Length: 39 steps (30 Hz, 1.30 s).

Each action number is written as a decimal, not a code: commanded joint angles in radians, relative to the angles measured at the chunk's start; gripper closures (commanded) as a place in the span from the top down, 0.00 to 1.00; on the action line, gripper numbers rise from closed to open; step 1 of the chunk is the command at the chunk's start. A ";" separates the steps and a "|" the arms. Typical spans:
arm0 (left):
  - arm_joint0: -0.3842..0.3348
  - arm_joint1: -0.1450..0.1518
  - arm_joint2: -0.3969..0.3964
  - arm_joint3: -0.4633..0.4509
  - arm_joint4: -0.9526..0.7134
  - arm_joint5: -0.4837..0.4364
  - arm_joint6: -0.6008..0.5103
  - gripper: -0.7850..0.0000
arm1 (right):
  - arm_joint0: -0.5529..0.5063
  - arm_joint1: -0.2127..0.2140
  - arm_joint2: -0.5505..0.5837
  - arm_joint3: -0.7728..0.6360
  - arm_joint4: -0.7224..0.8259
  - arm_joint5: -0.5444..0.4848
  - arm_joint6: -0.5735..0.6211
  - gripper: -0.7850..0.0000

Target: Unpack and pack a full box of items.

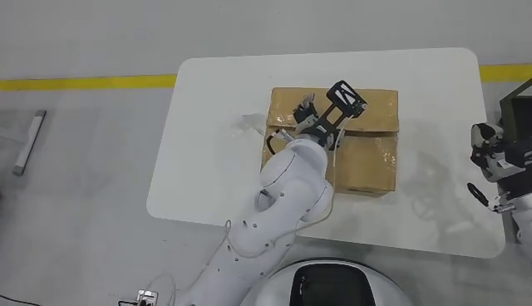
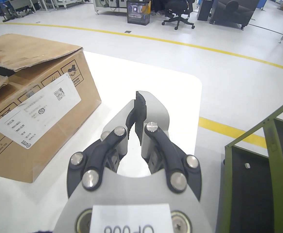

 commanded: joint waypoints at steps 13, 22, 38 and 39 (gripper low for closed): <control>-0.224 -0.040 -0.027 0.212 0.109 0.084 0.139 1.00 | -0.008 0.001 0.013 -0.017 0.011 0.002 0.003 0.00; -0.449 -0.097 -0.014 0.575 0.050 0.145 0.248 1.00 | -0.016 0.000 0.019 -0.035 0.022 0.001 0.007 0.00; -0.619 -0.205 0.055 0.993 -0.040 0.233 0.337 1.00 | -0.013 0.004 0.032 -0.047 0.103 -0.065 0.040 0.00; -0.619 -0.205 0.048 0.990 -0.044 0.243 0.339 1.00 | -0.008 0.004 0.037 -0.046 0.142 -0.076 0.052 0.00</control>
